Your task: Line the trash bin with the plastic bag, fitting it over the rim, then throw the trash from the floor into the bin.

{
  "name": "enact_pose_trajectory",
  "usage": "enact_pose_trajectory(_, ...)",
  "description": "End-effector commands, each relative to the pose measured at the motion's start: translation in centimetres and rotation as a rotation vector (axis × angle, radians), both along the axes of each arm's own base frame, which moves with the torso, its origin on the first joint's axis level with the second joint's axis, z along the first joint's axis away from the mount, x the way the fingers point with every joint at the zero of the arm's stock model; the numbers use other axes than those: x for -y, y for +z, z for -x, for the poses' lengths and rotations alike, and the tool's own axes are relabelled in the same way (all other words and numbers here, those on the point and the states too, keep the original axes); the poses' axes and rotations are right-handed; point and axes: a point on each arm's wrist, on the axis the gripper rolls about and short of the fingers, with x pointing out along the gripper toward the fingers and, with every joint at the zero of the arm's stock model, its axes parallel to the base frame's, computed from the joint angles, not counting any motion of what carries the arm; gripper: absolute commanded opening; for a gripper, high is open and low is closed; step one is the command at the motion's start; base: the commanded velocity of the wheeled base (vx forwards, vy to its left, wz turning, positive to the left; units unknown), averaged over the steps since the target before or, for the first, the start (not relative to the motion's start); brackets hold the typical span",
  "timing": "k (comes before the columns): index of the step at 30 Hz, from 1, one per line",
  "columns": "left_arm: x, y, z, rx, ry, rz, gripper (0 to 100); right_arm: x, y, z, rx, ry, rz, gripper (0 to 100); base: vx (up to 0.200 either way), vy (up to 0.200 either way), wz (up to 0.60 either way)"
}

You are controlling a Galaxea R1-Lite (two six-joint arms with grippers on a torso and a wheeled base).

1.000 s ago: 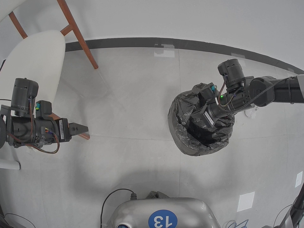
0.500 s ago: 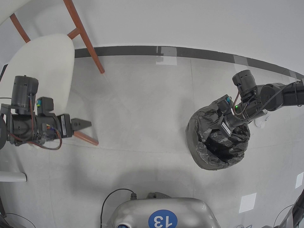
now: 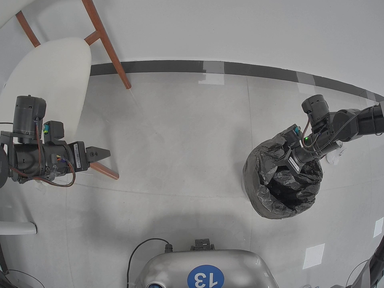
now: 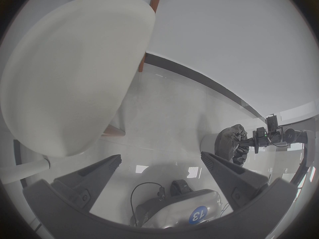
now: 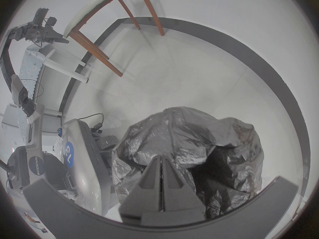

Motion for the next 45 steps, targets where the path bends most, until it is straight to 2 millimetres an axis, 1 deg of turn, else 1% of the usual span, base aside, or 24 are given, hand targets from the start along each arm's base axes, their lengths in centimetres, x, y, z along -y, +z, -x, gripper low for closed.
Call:
enact_pose_trajectory(1, 0.0, 0.0, 0.0, -0.003, 0.000, 0.001, 100, 0.9, -0.1, 0.2, -0.008, -0.018, 0.004, 0, 0.000, 0.000, 0.00)
enact_pose_trajectory(6, 0.0, -0.1, -0.1, -0.007, 0.001, 0.002, 100, 0.5, -1.0, 0.1, -0.031, -0.010, 0.008, 0, 0.000, 0.000, 0.00)
enact_pose_trajectory(8, -0.2, -0.1, -0.1, -0.005, 0.010, 0.001, 100, 0.0, -1.9, -0.4, -0.046, 0.002, 0.012, 0, 0.000, 0.000, 0.00)
enact_pose_trajectory(13, -0.3, -0.1, -0.1, -0.003, 0.014, 0.000, 100, -0.6, -2.9, -1.4, -0.040, 0.013, 0.011, 0, 0.000, 0.000, 0.00)
enact_pose_trajectory(14, -0.3, -0.1, -0.1, -0.003, 0.014, 0.000, 100, -1.0, -3.4, -2.0, -0.042, 0.018, 0.010, 0, 0.000, 0.000, 0.00)
enact_pose_trajectory(15, -0.3, -0.1, -0.1, -0.003, 0.014, 0.000, 100, -1.0, -3.4, -2.0, -0.040, 0.018, 0.010, 0, 0.000, 0.000, 0.00)
enact_pose_trajectory(17, -0.4, -0.1, -0.1, -0.003, 0.018, 0.000, 100, -2.0, -3.6, -2.8, -0.030, 0.035, 0.007, 0, 0.000, 0.000, 0.00)
enact_pose_trajectory(21, -0.4, -0.1, -0.1, -0.003, 0.020, 0.000, 100, -3.0, -4.1, -3.7, -0.021, 0.056, 0.006, 0, 0.000, 0.000, 0.00)
enact_pose_trajectory(25, -0.6, -0.1, -0.1, -0.006, 0.025, -0.002, 100, -3.3, -4.9, -4.1, -0.033, 0.058, 0.008, 0, 0.000, 0.000, 0.00)
enact_pose_trajectory(30, -0.6, -0.3, -0.1, -0.012, 0.025, -0.003, 100, -3.8, -5.0, -4.8, -0.015, 0.065, 0.002, 0, 0.000, 0.000, 0.00)
enact_pose_trajectory(34, -0.6, -0.4, 0.0, -0.015, 0.025, -0.004, 100, -3.7, -4.3, -4.8, 0.003, 0.067, -0.001, 0, 0.000, 0.000, 0.00)
enact_pose_trajectory(40, -0.8, -0.4, 0.0, -0.015, 0.034, -0.004, 100, -2.1, 0.8, -3.4, 0.119, 0.041, -0.030, 0, 0.000, 0.000, 0.00)
enact_pose_trajectory(41, -0.8, -0.5, 0.1, -0.016, 0.034, -0.004, 100, -1.8, 2.0, -3.0, 0.144, 0.036, -0.036, 0, 0.000, 0.000, 0.00)
enact_pose_trajectory(43, -0.9, -0.6, 0.2, -0.019, 0.034, -0.004, 100, -1.1, 3.0, -2.4, 0.154, 0.027, -0.034, 0, 0.000, 0.000, 0.00)
enact_pose_trajectory(44, -0.9, -0.6, 0.2, -0.019, 0.034, -0.004, 100, -1.1, 3.0, -2.4, 0.154, 0.027, -0.034, 0, 0.000, 0.000, 0.00)
enact_pose_trajectory(45, -0.9, -0.6, 0.3, -0.021, 0.034, -0.005, 100, -0.4, 3.3, -1.7, 0.127, 0.019, -0.020, 0, 0.000, 0.000, 0.00)
